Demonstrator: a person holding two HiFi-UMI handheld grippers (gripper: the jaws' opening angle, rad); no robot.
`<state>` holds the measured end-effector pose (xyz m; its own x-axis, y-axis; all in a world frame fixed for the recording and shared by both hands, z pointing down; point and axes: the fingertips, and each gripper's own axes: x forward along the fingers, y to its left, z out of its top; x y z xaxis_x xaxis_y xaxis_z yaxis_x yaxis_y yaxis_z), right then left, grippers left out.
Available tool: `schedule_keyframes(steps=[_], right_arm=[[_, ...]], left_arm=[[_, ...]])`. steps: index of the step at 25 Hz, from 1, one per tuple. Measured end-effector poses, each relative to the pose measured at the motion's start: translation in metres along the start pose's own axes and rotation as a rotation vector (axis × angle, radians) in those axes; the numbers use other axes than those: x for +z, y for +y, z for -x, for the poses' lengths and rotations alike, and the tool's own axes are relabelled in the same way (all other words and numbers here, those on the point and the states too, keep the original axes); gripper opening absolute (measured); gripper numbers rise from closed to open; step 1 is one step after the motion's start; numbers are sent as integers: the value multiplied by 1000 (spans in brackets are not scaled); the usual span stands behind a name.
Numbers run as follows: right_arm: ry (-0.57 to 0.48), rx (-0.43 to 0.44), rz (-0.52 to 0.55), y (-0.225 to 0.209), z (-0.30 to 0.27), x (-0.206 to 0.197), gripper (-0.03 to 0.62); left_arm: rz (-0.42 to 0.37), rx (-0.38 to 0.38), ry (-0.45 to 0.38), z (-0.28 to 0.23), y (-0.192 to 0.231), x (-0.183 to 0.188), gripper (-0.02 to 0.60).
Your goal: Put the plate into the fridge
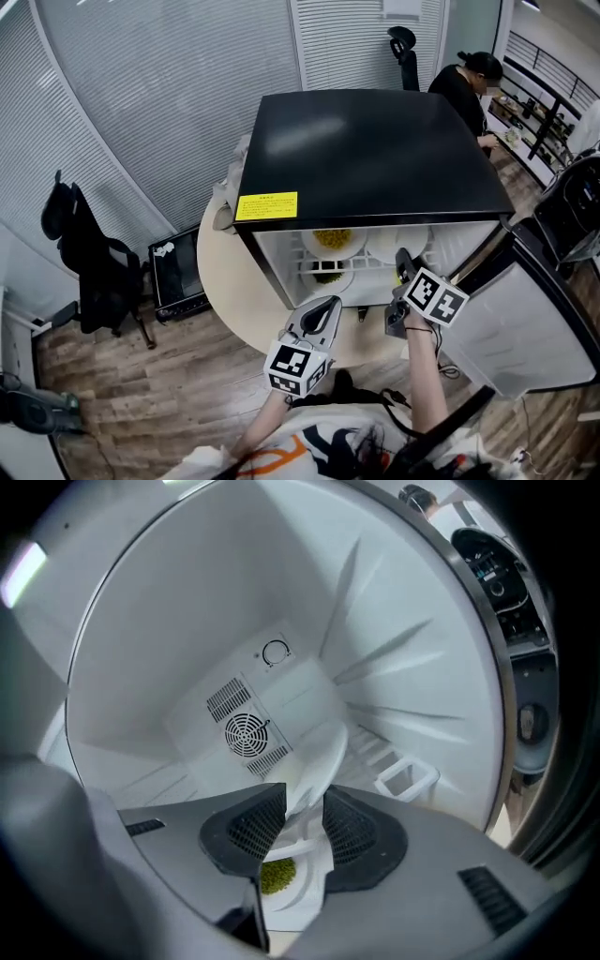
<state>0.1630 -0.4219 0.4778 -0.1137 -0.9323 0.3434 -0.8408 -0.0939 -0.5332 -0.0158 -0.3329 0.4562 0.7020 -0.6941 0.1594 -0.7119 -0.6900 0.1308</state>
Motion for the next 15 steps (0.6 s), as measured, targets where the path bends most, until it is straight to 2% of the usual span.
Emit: schedule_keyframes(steps=[5,7,10,15], right_arm=[[21,-69,107,-2,0,0,155],[28,-95,159,-3,-1,-1,270],[41,-98,198,-4,-5,-6,284],[42,-86,190,-2,-1,-8,284]], left_arm=[[1,9,-5,1,2,1,14],[0,11,-4,1,2,1,14],[1,13,-4,2,2,1,14],[-3,15,-6,3,2,1,14]])
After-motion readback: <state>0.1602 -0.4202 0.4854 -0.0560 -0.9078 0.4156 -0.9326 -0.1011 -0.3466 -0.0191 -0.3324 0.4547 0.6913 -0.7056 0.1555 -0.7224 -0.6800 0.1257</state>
